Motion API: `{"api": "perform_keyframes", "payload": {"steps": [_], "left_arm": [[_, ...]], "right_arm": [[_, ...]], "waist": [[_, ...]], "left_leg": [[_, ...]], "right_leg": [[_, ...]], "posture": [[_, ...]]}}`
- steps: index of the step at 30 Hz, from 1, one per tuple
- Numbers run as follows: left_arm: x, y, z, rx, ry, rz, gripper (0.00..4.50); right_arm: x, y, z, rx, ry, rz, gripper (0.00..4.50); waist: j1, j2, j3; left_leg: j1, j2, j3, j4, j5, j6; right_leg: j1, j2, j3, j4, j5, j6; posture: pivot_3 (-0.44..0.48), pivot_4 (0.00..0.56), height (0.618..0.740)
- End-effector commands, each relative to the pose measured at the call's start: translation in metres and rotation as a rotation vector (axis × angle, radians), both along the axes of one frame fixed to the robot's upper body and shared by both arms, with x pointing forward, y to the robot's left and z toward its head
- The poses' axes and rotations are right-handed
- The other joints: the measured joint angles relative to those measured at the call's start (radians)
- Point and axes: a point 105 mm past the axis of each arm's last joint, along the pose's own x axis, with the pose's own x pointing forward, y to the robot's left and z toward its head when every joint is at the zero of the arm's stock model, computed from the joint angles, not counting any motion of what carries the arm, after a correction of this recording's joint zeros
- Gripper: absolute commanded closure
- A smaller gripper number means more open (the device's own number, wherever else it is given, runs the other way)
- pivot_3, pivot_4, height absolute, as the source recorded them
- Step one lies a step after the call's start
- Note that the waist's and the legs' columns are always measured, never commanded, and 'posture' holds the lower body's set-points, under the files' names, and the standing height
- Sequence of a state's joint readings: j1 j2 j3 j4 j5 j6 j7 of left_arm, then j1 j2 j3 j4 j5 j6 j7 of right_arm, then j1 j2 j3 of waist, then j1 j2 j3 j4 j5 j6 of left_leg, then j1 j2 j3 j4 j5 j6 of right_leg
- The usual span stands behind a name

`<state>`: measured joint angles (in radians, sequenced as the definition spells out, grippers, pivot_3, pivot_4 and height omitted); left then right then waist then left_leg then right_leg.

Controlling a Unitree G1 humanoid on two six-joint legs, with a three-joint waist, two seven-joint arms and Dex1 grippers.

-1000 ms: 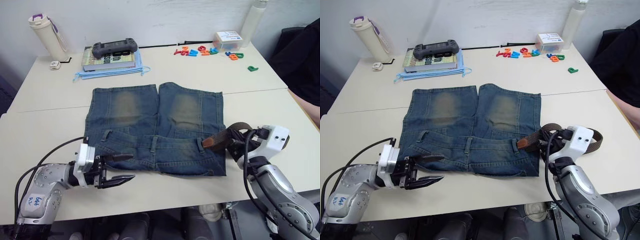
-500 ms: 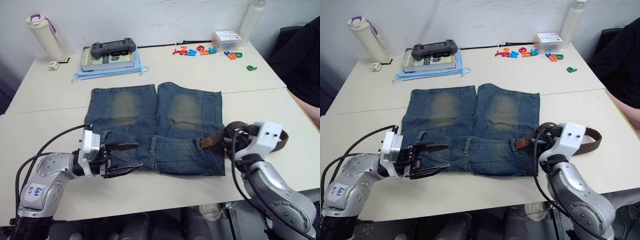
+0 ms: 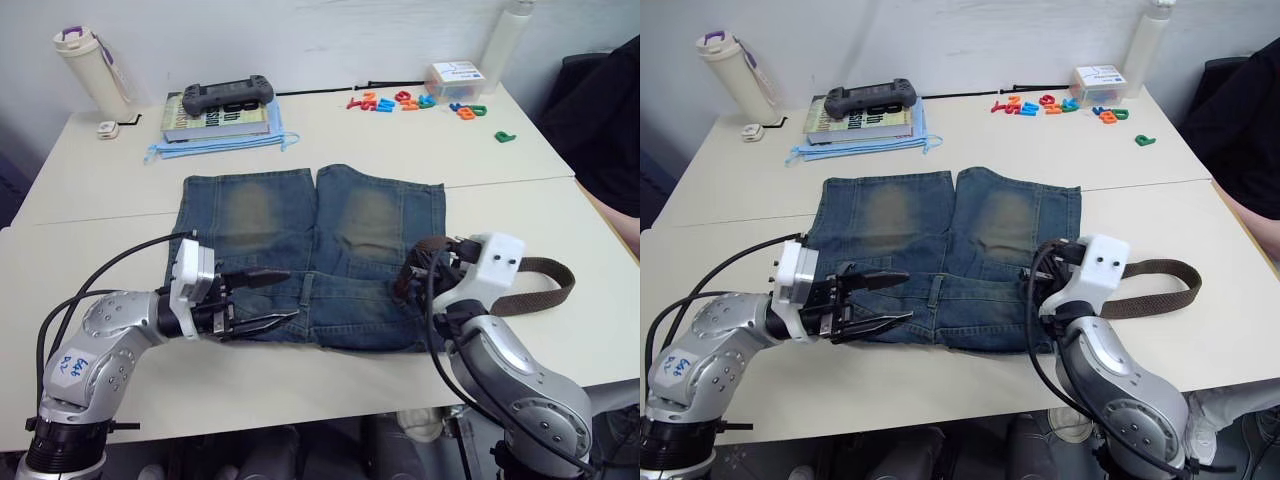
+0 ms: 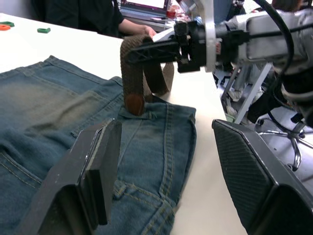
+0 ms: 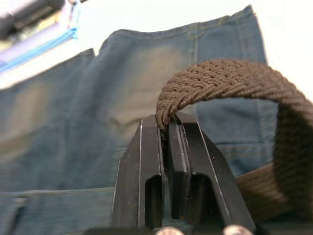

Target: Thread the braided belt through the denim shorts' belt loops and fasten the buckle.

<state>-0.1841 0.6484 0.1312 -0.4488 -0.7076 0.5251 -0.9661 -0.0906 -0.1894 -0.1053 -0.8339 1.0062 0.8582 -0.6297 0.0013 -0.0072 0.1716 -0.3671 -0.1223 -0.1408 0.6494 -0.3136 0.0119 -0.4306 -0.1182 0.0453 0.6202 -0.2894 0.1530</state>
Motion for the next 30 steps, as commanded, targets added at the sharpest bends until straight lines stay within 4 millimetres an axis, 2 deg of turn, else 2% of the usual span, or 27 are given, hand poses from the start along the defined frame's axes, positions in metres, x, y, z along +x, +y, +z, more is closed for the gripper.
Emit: {"api": "perform_keyframes", "payload": {"steps": [1, 4, 6, 12, 18, 23, 30], "left_arm": [[-0.006, -0.012, 0.014, -0.005, -0.032, -0.035, 1.22], [-0.004, -0.017, 0.018, -0.005, -0.031, -0.037, 1.22], [-0.004, -0.018, 0.019, -0.004, -0.029, -0.037, 1.22], [-0.004, -0.02, 0.02, -0.004, -0.023, -0.035, 1.22], [-0.003, -0.022, 0.02, -0.005, -0.018, -0.035, 1.22], [-0.004, -0.023, 0.021, -0.004, -0.014, -0.037, 1.22], [-0.004, -0.027, 0.024, -0.008, -0.009, -0.041, 1.22]], "right_arm": [[-0.004, -0.027, -0.009, 0.014, 0.023, -0.047, 4.5], [-0.006, -0.052, -0.013, 0.002, 0.026, -0.103, 4.5], [-0.007, -0.057, -0.012, -0.005, 0.02, -0.107, 4.5], [-0.007, -0.042, -0.006, -0.026, -0.011, -0.054, 4.5], [-0.007, -0.042, 0.0, -0.058, -0.041, -0.068, 4.5], [-0.007, -0.047, 0.014, -0.181, -0.1, -0.112, 4.5], [-0.006, -0.025, 0.025, -0.325, -0.148, -0.067, 4.5]], "waist": [[0.001, 0.0, 0.0], [0.0, 0.0, 0.0], [-0.005, 0.001, 0.0], [-0.003, 0.001, 0.001], [-0.002, 0.001, 0.001], [-0.002, 0.001, 0.001], [-0.002, 0.001, 0.001]], "left_leg": [[0.0, 0.0, 0.0, 0.0, 0.0, 0.0], [0.0, 0.0, 0.0, 0.0, 0.0, 0.0], [0.0, 0.001, 0.001, 0.0, 0.0, 0.0], [0.001, 0.007, 0.002, 0.0, -0.001, -0.004], [0.0, 0.006, 0.003, 0.0, -0.002, -0.003], [0.0, 0.006, 0.003, 0.0, -0.002, -0.003], [0.0, 0.006, 0.003, 0.0, -0.002, -0.004]], "right_leg": [[0.001, 0.0, 0.0, 0.0, 0.0, 0.0], [0.001, 0.0, 0.0, 0.0, 0.0, 0.0], [-0.001, 0.001, 0.001, 0.0, 0.0, 0.0], [-0.002, 0.005, 0.002, 0.001, -0.001, -0.002], [-0.002, 0.005, 0.002, 0.001, -0.001, -0.003], [-0.002, 0.005, 0.002, 0.001, -0.001, -0.003], [-0.003, 0.005, 0.001, 0.001, 0.0, -0.003]], "posture": [[0.0, 0.15, 0.714], [0.0, 0.15, 0.714], [0.0, 0.15, 0.714], [0.0, 0.15, 0.714], [0.0, 0.15, 0.714], [0.0, 0.15, 0.714], [0.0, 0.15, 0.714]]}}
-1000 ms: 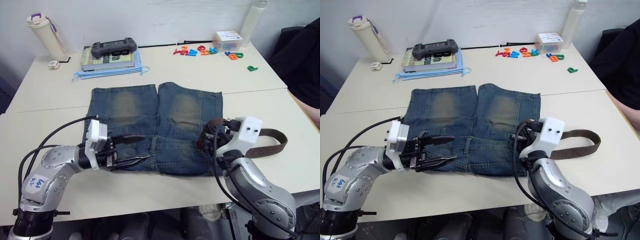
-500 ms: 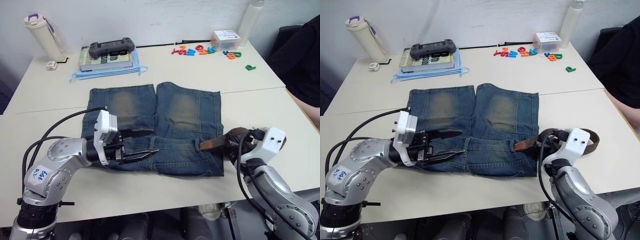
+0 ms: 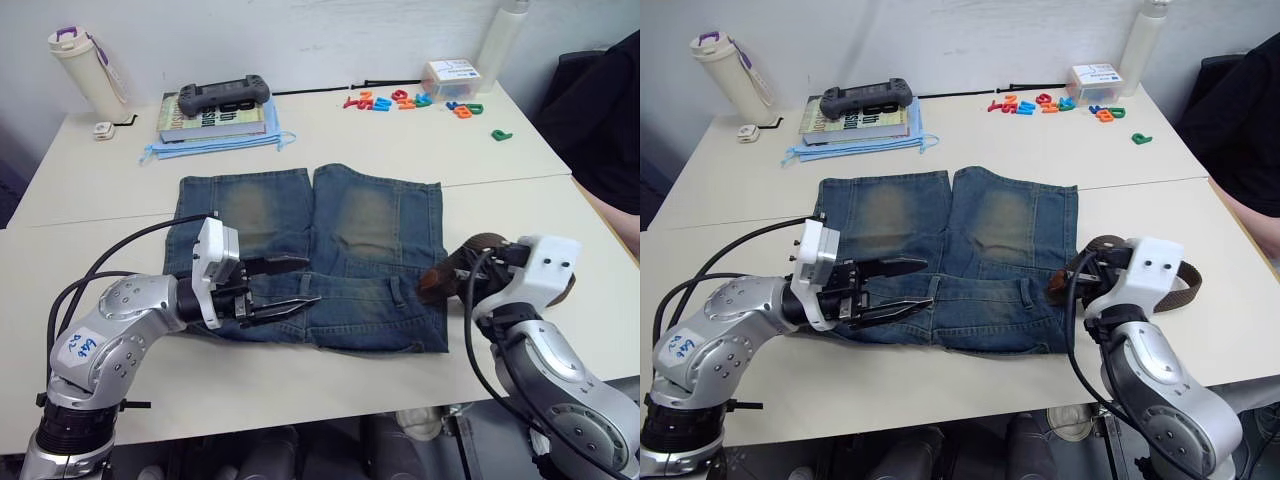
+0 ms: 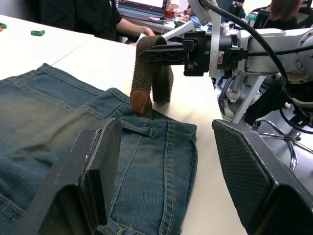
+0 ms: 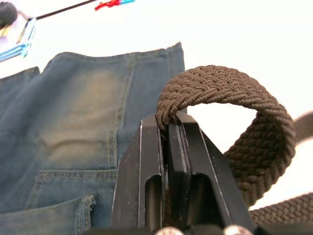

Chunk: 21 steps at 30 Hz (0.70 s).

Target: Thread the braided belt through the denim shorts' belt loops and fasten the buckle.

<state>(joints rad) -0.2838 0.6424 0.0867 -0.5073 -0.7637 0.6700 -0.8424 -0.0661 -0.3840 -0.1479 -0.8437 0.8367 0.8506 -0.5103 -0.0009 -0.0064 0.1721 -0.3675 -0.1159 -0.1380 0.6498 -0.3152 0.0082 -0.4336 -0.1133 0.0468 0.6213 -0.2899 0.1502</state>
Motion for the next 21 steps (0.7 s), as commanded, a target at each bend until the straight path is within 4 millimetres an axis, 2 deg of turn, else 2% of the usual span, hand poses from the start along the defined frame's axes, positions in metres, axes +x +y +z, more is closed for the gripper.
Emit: {"api": "perform_keyframes", "payload": {"steps": [1, 4, 8, 14, 17, 21], "left_arm": [[-0.007, -0.007, 0.011, -0.014, -0.041, -0.041, 1.22], [-0.007, -0.008, 0.012, -0.014, -0.037, -0.042, 1.22], [-0.007, -0.008, 0.012, -0.012, -0.035, -0.041, 1.22], [-0.007, -0.009, 0.013, -0.013, -0.033, -0.044, 1.22], [-0.007, -0.01, 0.014, -0.015, -0.032, -0.046, 1.22], [-0.007, -0.01, 0.014, -0.015, -0.031, -0.044, 1.22]], "right_arm": [[-0.007, 0.016, 0.017, -0.084, -0.073, 0.032, 4.5], [-0.007, 0.021, 0.014, -0.084, -0.065, 0.029, 4.5], [-0.009, 0.011, 0.02, -0.027, -0.099, -0.016, 4.5], [-0.015, -0.007, 0.03, 0.219, -0.153, -0.018, 4.5], [-0.017, -0.001, 0.028, 0.313, -0.138, 0.048, 4.5], [-0.018, 0.012, 0.022, 0.333, -0.099, 0.107, 4.5]], "waist": [[0.001, 0.0, 0.0], [0.001, 0.0, 0.0], [0.001, 0.0, 0.0], [0.001, 0.0, 0.0], [-0.002, 0.0, 0.0], [-0.001, 0.0, 0.0]], "left_leg": [[0.0, 0.0, 0.0, 0.0, 0.0, 0.0], [0.0, 0.0, 0.0, 0.0, 0.0, 0.0], [-0.001, 0.0, 0.0, 0.0, 0.0, 0.0], [-0.001, 0.0, 0.0, 0.0, 0.0, 0.0], [0.0, 0.0, 0.0, 0.0, 0.0, 0.0], [0.0, 0.001, 0.0, 0.0, 0.0, 0.0]], "right_leg": [[0.0, 0.0, 0.0, 0.0, 0.0, 0.0], [0.0, 0.0, 0.0, 0.0, 0.0, 0.0], [-0.001, 0.0, 0.0, 0.0, 0.0, 0.0], [-0.001, 0.0, 0.0, 0.0, 0.0, 0.0], [-0.001, 0.0, 0.0, 0.0, 0.0, 0.0], [-0.001, 0.0, 0.0, 0.001, 0.0, 0.0]], "posture": [[0.0, 0.15, 0.714], [0.0, 0.15, 0.714], [0.0, 0.15, 0.714], [0.0, 0.15, 0.714], [0.0, 0.15, 0.714], [0.0, 0.15, 0.714]]}}
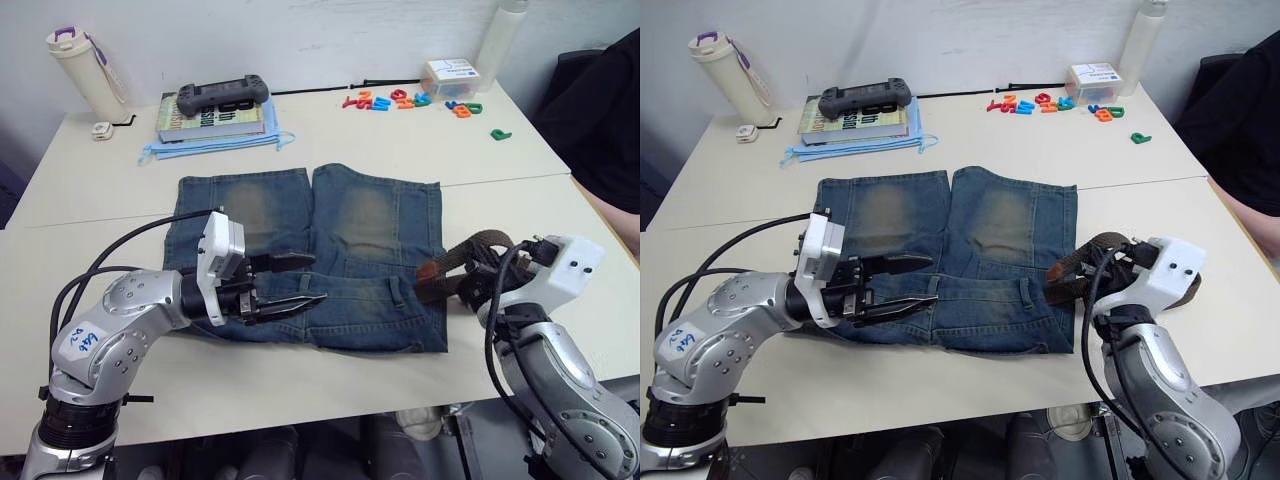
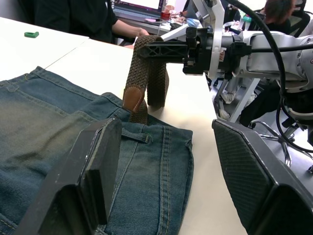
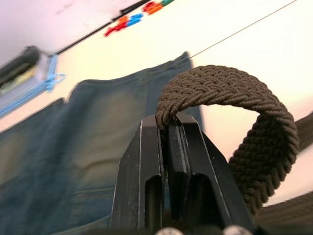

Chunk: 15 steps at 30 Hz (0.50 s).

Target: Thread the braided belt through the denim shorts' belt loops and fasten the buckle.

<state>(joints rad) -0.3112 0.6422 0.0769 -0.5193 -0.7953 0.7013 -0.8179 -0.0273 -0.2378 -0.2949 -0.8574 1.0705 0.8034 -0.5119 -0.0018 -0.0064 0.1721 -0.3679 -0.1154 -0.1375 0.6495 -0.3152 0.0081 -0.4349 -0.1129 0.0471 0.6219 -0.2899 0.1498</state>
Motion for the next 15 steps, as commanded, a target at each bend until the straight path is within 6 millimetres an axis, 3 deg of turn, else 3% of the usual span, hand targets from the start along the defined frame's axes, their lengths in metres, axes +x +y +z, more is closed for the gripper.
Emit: {"api": "perform_keyframes", "payload": {"steps": [1, 15], "left_arm": [[-0.006, -0.004, 0.009, -0.008, -0.039, -0.027, 1.22], [-0.006, -0.001, 0.006, -0.007, -0.03, -0.018, 1.22]], "right_arm": [[-0.008, 0.017, 0.015, 0.017, -0.068, 0.073, 4.5], [-0.005, 0.012, 0.004, -0.146, -0.033, 0.027, 4.5]], "waist": [[0.0, 0.0, 0.0], [0.001, 0.0, 0.0]], "left_leg": [[0.0, 0.0, 0.0, 0.0, 0.0, 0.0], [0.0, 0.0, 0.001, 0.0, 0.0, 0.0]], "right_leg": [[0.0, 0.0, 0.0, 0.0, 0.0, 0.0], [-0.001, 0.0, 0.0, 0.0, 0.0, 0.0]], "posture": [[0.0, 0.15, 0.714], [0.0, 0.15, 0.714]]}}
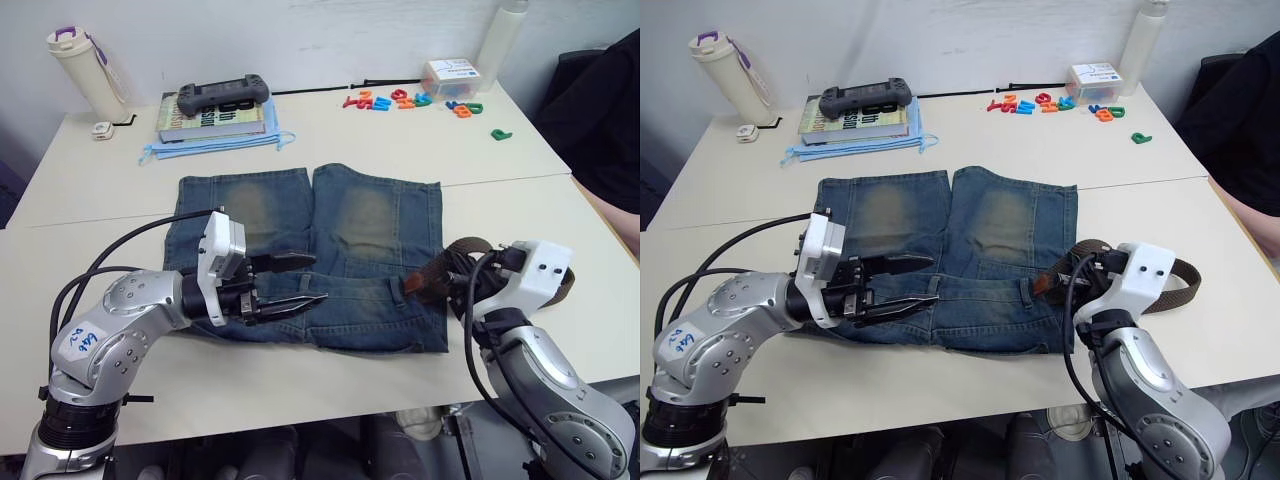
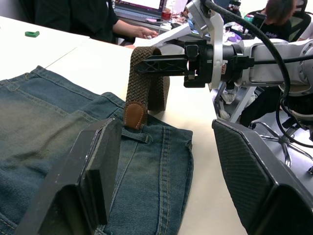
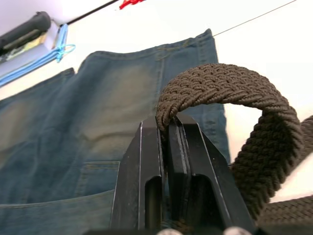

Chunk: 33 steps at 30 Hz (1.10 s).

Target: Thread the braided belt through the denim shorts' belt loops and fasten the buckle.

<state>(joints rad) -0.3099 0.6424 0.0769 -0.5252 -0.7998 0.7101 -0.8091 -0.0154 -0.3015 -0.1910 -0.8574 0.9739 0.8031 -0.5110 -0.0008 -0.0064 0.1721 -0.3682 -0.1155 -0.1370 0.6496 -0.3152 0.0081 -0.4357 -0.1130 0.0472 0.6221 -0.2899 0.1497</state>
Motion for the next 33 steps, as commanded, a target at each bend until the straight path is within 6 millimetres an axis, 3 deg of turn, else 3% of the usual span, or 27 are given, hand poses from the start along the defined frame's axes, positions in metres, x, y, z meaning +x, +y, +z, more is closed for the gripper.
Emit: {"api": "perform_keyframes", "payload": {"steps": [1, 17, 20, 27, 33], "left_arm": [[-0.006, 0.0, 0.006, -0.008, -0.035, -0.021, 1.22], [-0.006, 0.004, 0.003, -0.01, -0.034, -0.017, 1.22], [-0.006, 0.004, 0.002, -0.012, -0.033, -0.015, 1.22], [-0.006, 0.005, 0.001, -0.014, -0.032, -0.017, 1.22], [-0.006, 0.006, 0.0, -0.016, -0.031, -0.018, 1.22]], "right_arm": [[-0.007, 0.003, 0.012, -0.029, -0.061, 0.014, 4.5], [-0.002, 0.018, 0.001, -0.196, -0.045, 0.031, 4.5], [0.0, 0.021, -0.002, -0.158, -0.04, 0.042, 4.5], [0.007, 0.026, -0.034, 0.095, 0.104, 0.073, 4.5], [0.015, 0.023, -0.05, 0.154, 0.178, 0.083, 4.5]], "waist": [[0.0, 0.0, 0.0], [0.0, 0.0, 0.0], [0.0, 0.0, 0.0], [-0.002, -0.001, -0.001], [-0.003, -0.001, 0.0]], "left_leg": [[0.0, 0.0, 0.0, 0.0, 0.0, 0.0], [0.0, 0.0, 0.001, 0.0, 0.0, 0.0], [0.0, 0.0, 0.001, 0.0, 0.0, 0.0], [0.001, 0.001, 0.001, 0.0, 0.0, 0.0], [0.0, 0.002, 0.002, 0.0, 0.0, -0.001]], "right_leg": [[0.0, 0.0, 0.0, 0.0, 0.0, 0.0], [0.0, 0.0, 0.0, 0.0, 0.0, 0.0], [-0.001, 0.0, 0.0, 0.0, 0.0, 0.0], [0.0, 0.001, 0.001, 0.0, 0.0, 0.0], [-0.003, 0.002, 0.001, 0.002, 0.0, -0.002]], "posture": [[0.0, 0.15, 0.714], [0.0, 0.15, 0.714], [0.0, 0.15, 0.714], [0.0, 0.15, 0.714], [0.0, 0.15, 0.714]]}}
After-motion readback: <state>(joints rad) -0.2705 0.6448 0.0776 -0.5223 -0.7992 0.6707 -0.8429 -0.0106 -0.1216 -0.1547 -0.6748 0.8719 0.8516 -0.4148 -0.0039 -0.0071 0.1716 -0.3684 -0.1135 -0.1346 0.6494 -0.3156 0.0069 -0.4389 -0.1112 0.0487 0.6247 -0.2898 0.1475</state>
